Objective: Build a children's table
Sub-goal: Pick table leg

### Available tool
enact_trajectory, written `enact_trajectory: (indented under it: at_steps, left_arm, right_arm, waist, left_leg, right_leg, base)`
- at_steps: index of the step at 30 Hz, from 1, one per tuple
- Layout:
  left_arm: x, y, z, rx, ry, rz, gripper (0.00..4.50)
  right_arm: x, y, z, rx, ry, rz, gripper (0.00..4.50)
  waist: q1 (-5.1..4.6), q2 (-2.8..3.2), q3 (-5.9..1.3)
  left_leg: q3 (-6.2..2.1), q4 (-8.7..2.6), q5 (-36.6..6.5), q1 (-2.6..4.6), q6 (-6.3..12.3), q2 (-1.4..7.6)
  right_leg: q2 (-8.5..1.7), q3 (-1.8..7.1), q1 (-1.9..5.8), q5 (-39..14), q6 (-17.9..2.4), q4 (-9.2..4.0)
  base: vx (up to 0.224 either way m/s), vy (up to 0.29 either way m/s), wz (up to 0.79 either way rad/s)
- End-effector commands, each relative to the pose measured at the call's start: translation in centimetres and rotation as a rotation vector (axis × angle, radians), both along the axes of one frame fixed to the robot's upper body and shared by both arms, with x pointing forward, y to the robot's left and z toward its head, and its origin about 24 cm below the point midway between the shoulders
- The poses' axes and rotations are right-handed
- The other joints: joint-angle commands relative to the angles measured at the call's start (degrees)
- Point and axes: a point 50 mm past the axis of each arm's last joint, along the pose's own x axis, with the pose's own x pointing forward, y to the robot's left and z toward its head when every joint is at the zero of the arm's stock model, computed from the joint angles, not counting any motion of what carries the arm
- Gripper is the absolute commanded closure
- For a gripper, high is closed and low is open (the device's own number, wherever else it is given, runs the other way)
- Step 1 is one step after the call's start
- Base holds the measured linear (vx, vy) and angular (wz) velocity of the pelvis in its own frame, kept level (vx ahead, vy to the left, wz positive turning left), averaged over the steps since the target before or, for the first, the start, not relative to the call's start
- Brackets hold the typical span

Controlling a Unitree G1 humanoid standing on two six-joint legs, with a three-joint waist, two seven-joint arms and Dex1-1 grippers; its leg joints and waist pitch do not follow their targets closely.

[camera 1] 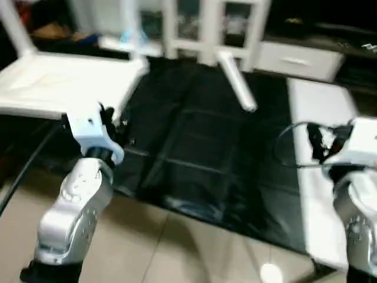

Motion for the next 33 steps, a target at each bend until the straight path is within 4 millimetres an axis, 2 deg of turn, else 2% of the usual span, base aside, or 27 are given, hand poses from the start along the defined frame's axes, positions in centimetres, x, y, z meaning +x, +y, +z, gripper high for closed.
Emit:
enact_trajectory:
  at_steps: [1,2,3,4,5,6,7,8,10,11,12,13,14,15,16,18,19,20,22,23,24,26,28,29,31,32,33]
  left_arm:
    - [-0.1,0.3,-0.2,0.01,0.007,0.013,2.45]
    - [-0.2,0.1,-0.4,0.035,0.008,-0.004,2.45]
    - [-0.4,-0.2,-0.5,0.07,0.008,-0.026,2.45]
    - [-0.5,-0.4,-0.8,0.09,0.012,-0.044,2.45]
    - [-0.5,-0.5,-1.0,0.095,0.019,-0.055,2.45]
    - [-0.5,-0.5,-1.1,0.094,0.022,-0.057,2.45]
    - [-0.5,-0.5,-1.1,0.094,0.022,-0.057,2.45]
    - [-0.5,-0.7,-1.2,0.092,0.026,-0.055,2.45]
    - [-0.4,-0.9,-1.6,0.074,0.036,-0.043,2.45]
    - [-0.3,-0.9,-1.8,0.071,0.046,-0.04,2.45]
    - [-0.3,-1.0,-2.0,0.061,0.055,-0.038,2.45]
    - [-0.3,-1.0,-2.0,0.061,0.055,-0.038,2.45]
    - [-0.3,-0.9,-2.3,0.029,0.064,-0.024,2.45]
    - [-0.3,-0.8,-2.3,0.024,0.063,-0.021,2.45]
    - [-0.3,-0.8,-2.4,0.021,0.063,-0.018,2.45]
    - [-0.2,-0.8,-2.4,0.016,0.059,-0.009,2.45]
    - [-0.2,-0.8,-2.4,0.016,0.059,-0.009,2.45]
    - [-0.1,-0.7,-2.3,0.028,0.057,0.003,2.45]
    - [-0.1,-0.7,-2.3,0.029,0.056,0.001,2.45]
    - [-0.1,-0.7,-2.3,0.037,0.055,0.005,2.45]
    - [-0.2,-0.6,-2.3,0.041,0.055,0.009,2.45]
    - [-0.2,-0.4,-2.3,0.049,0.059,0.026,2.45]
    - [-0.2,-0.2,-2.3,0.051,0.059,0.029,2.45]
    - [-0.2,-0.2,-2.2,0.052,0.058,0.028,2.45]
    - [-0.2,-0.2,-2.1,0.053,0.054,0.009,2.45]
    - [-0.1,-0.5,-1.8,0.069,0.048,-0.012,2.45]
    - [-0.1,-0.5,-1.8,0.072,0.047,-0.017,2.45]
  right_arm:
    - [0.4,0.7,0.1,-0.006,-0.005,0.041,2.0]
    - [0.5,0.9,0.1,-0.009,-0.006,0.051,2.0]
    - [0.7,1.0,0.1,-0.011,-0.006,0.06,2.0]
    - [0.8,1.2,0.0,-0.012,-0.004,0.07,2.0]
    - [0.9,1.3,-0.1,-0.015,-0.002,0.076,2.0]
    - [0.9,1.4,-0.1,-0.016,-0.001,0.078,2.0]
    - [0.9,1.4,-0.1,-0.016,-0.001,0.078,2.0]
    - [0.8,1.3,-0.3,0.017,-0.004,0.057,2.0]
    - [0.8,1.1,-0.3,0.026,-0.01,0.053,2.0]
    - [0.8,1.0,-0.2,0.024,-0.01,0.054,2.0]
    - [0.9,1.0,-0.2,0.02,-0.01,0.058,2.0]
    - [0.9,1.0,-0.2,0.02,-0.01,0.058,2.0]
    - [1.0,1.0,-0.2,0.017,-0.013,0.066,2.0]
    - [1.0,1.0,-0.1,0.013,-0.012,0.068,2.0]
    - [1.1,1.0,-0.1,0.008,-0.011,0.071,2.0]
    - [1.3,1.1,-0.2,-0.02,-0.003,0.081,2.0]
    - [1.3,1.1,-0.2,-0.02,-0.003,0.081,2.0]
    - [1.5,1.3,-0.4,-0.018,0.008,0.094,2.0]
    - [1.6,1.4,-0.4,-0.023,0.009,0.099,2.0]
    - [1.7,1.6,-0.5,-0.033,0.01,0.106,2.0]
    - [1.7,1.6,-0.4,-0.036,0.011,0.109,2.0]
    - [1.9,1.8,-0.5,-0.03,0.01,0.114,2.0]
    - [2.1,2.0,-0.6,-0.035,0.012,0.121,2.0]
    - [2.1,2.0,-0.6,-0.029,0.008,0.119,2.0]
    - [2.3,2.0,-0.5,-0.005,0.004,0.113,2.0]
    - [2.4,2.0,-0.3,0.01,0.0,0.109,2.0]
    - [2.4,1.9,-0.3,0.01,-0.001,0.108,2.0]
  waist:
    - [-3.28,1.4,-4.9]
    - [-3.01,0.78,-4.31]
    - [-2.44,0.19,-3.46]
    - [-2.07,0.04,-3.39]
    - [-1.33,-1.69,-2.68]
    - [-0.43,-5.73,-2.72]
    - [1.31,-7.31,-2.57]
    - [1.69,-5.57,-1.98]
    - [2.52,-4.76,-1.48]
    - [3.39,-3.08,-1.3]
    - [3.74,-1.96,-1.78]
    - [3.75,-0.71,-2.11]
    - [1.78,0.8,-2.51]
    - [1.78,0.8,-2.51]
    - [2.31,0.9,-3.76]
    - [3.18,-0.59,-3.71]
    - [3.42,-0.83,-3.53]
    - [4.08,-2.6,-3.23]
    - [3.78,-1.34,-2.96]
    - [2.28,0.15,-2.79]
    - [0.96,0.58,-2.26]
    - [0.86,0.98,-1.63]
    - [1.23,-0.04,-1.71]
    - [1.51,-1.59,-2.21]
    - [3.08,-4.55,-1.62]
    - [4.52,-4.56,-1.02]
    - [5.6,-5.64,-0.09]
  left_leg:
    - [-12.28,-4.68,21.9,13.9,33.45,5.72]
    - [-15.78,-4.16,31.1,12.99,33.96,7.77]
    - [-15.51,-5.15,29.9,9.86,28.45,5.53]
    - [-14.69,-5.51,27.3,9.09,24.0,3.6]
    - [-12.05,-6.13,19.3,6.19,14.08,-1.22]
    - [-7.45,-3.85,4.4,1.84,7.29,-6.83]
    - [-4.11,0.91,-2.0,-1.72,6.51,-6.98]
    - [-1.05,6.22,-3.0,-1.77,0.58,-2.69]
    - [-0.81,6.5,0.2,-2.24,-2.14,-1.4]
    - [-1.08,2.26,8.1,-3.14,-3.64,1.77]
    - [-0.81,-0.75,12.2,-2.94,-3.5,2.52]
    - [-0.48,-3.35,17.0,-1.61,-3.31,3.51]
    - [-4.34,-5.47,15.0,2.66,-0.53,10.21]
    - [-4.34,-5.47,15.0,2.66,-0.53,10.21]
    - [-4.51,-3.26,29.0,3.83,0.46,9.2]
    - [-2.67,-2.25,42.2,2.21,0.01,6.27]
    - [-1.76,-2.6,38.0,1.25,-0.98,5.55]
    - [-2.16,-4.39,22.7,-3.76,2.84,1.71]
    - [-3.55,-5.34,10.2,-2.09,4.48,2.05]
    - [-7.64,-7.15,4.2,-0.55,4.88,3.46]
    - [-12.5,-9.8,-5.2,1.12,3.18,4.7]
    - [-16.42,-12.44,-22.5,1.3,-3.79,4.86]
    - [-17.38,-13.29,-31.3,0.19,-8.27,3.57]
    - [-16.15,-12.69,-29.6,-0.91,-7.53,0.75]
    - [-5.6,2.86,-18.4,0.24,-6.89,-2.63]
    - [0.87,10.56,-8.4,-5.29,-2.71,-1.54]
    - [1.74,9.35,-4.7,-5.83,-2.93,-1.39]
  right_leg:
    - [3.45,-0.52,-9.5,-12.2,2.2,8.23]
    - [1.05,2.71,-12.51,-13.1,2.6,11.24]
    - [0.71,5.09,-12.58,-7.5,3.1,12.45]
    - [1.17,5.53,-12.64,-3.2,2.2,12.48]
    - [0.23,8.5,-10.98,6.4,-1.2,7.18]
    - [-2.41,13.22,-3.94,9.1,2.1,0.63]
    - [-6.12,14.75,-0.97,0.6,5.7,-2.68]
    - [-8.59,18.5,1.1,-5.7,-9.8,-2.03]
    - [-8.06,17.54,0.81,-5.7,-15.7,-2.15]
    - [-5.93,13.69,0.31,0.1,-22.0,-1.42]
    - [-3.69,11.47,-0.06,3.8,-21.2,-0.22]
    - [-1.37,8.77,-1.53,6.8,-18.9,1.29]
    - [-0.15,6.87,-6.91,7.0,-11.2,6.33]
    - [-0.15,6.87,-6.91,7.0,-11.2,6.33]
    - [-1.71,7.23,-7.83,15.0,-9.3,5.82]
    - [-3.13,8.22,-6.97,22.5,-7.1,3.8]
    - [-3.34,8.12,-6.05,22.6,-7.8,3.34]
    - [-4.29,4.75,-1.91,24.5,-8.6,2.45]
    - [-3.78,3.0,-3.01,13.7,-11.2,1.74]
    - [-1.04,1.64,-3.47,4.1,-13.9,3.72]
    - [1.33,2.04,-5.13,-6.1,-12.7,6.38]
    - [2.57,3.74,-6.8,-9.8,-10.7,10.3]
    - [2.17,6.34,-6.88,-10.6,-12.6,10.46]
    - [1.06,8.21,-6.09,-12.0,-16.6,7.23]
    - [-4.89,10.91,-8.25,-24.6,-31.2,-5.6]
    - [-6.03,13.57,-3.49,-24.4,-32.0,-4.05]
    - [-4.79,13.57,-3.44,-19.7,-23.0,-2.92]
  base:
    - [0.188,-0.072,0.5]
    - [0.188,-0.072,0.5]
    - [0.115,-0.075,0.45]
    - [0.11,-0.052,0.58]
    - [0.11,-0.052,0.58]
    - [0.089,-0.072,0.75]
    - [0.115,-0.036,0.54]
    - [0.115,-0.036,0.54]
    - [0.105,0.008,0.1]
    - [0.112,0.033,0.05]
    - [0.096,0.075,0.05]
    - [0.096,0.075,0.05]
    - [0.086,0.114,0.08]
    - [0.072,0.128,0.08]
    - [0.087,0.173,0.08]
    - [0.03,0.091,0.0]
    - [0.0,0.0,0.0]
    - [-0.046,0.055,-0.07]
    - [-0.109,0.009,0.38]
    - [-0.084,-0.015,0.54]
    - [-0.079,-0.043,0.5]
    - [-0.091,-0.089,0.67]
    - [-0.106,-0.188,0.64]
    - [-0.115,-0.228,0.59]
    - [-0.116,-0.262,0.31]
    - [-0.087,-0.249,0.12]
    - [-0.047,-0.224,-0.05]
